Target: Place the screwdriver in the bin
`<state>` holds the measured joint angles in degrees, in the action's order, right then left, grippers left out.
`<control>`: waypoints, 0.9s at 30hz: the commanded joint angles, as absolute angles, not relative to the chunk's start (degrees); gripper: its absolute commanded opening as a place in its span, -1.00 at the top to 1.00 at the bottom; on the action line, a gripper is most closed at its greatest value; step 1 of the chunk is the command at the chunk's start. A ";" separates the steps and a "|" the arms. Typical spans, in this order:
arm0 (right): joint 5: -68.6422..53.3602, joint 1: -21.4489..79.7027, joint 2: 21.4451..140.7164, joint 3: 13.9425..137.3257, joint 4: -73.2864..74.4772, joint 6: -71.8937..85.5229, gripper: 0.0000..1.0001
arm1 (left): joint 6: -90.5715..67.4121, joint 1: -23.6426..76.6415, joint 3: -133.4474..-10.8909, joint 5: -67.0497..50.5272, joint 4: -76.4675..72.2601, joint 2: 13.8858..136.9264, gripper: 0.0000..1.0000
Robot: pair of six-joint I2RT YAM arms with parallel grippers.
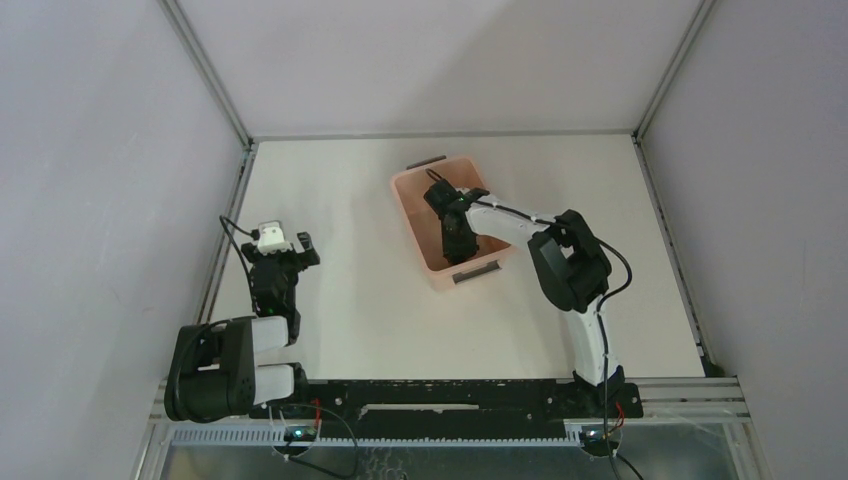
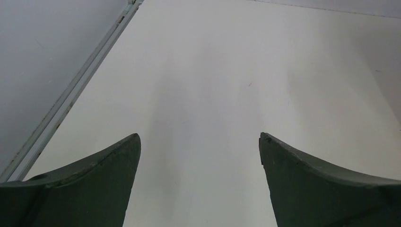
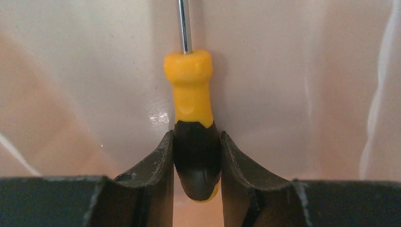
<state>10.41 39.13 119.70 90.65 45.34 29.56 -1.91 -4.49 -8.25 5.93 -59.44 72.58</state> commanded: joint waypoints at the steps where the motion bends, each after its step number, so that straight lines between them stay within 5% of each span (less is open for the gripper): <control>1: 10.25 39.20 119.27 89.78 39.94 32.62 0.42 | -0.97 -4.13 -10.63 6.55 -61.35 71.98 -1.00; 5: 9.35 39.27 117.70 89.89 40.23 31.65 -0.04 | -0.97 -4.14 -10.60 6.59 -61.35 71.98 -1.00; 10: 11.47 39.83 112.43 93.39 42.50 28.92 -0.11 | -0.97 -4.18 -10.61 6.57 -61.34 71.94 -1.00; 11: 12.38 40.00 111.59 94.98 43.78 28.03 -0.22 | -0.97 -4.17 -10.62 6.59 -61.35 71.98 -1.00; 13: 14.36 40.43 109.57 97.74 46.00 26.74 -0.89 | -0.96 -4.13 -10.56 6.59 -61.34 71.95 -1.00; 14: 15.31 40.69 108.34 98.60 46.34 26.04 -0.98 | -0.97 -4.17 -10.61 6.58 -61.35 71.98 -1.00; 27: 30.42 37.60 91.54 98.68 52.18 20.39 -0.99 | -0.97 -4.18 -10.59 6.59 -61.35 71.99 -1.00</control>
<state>22.96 39.83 95.37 99.31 47.90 23.11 -1.91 -4.49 -8.25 5.93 -59.46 72.58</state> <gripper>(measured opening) 0.993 0.996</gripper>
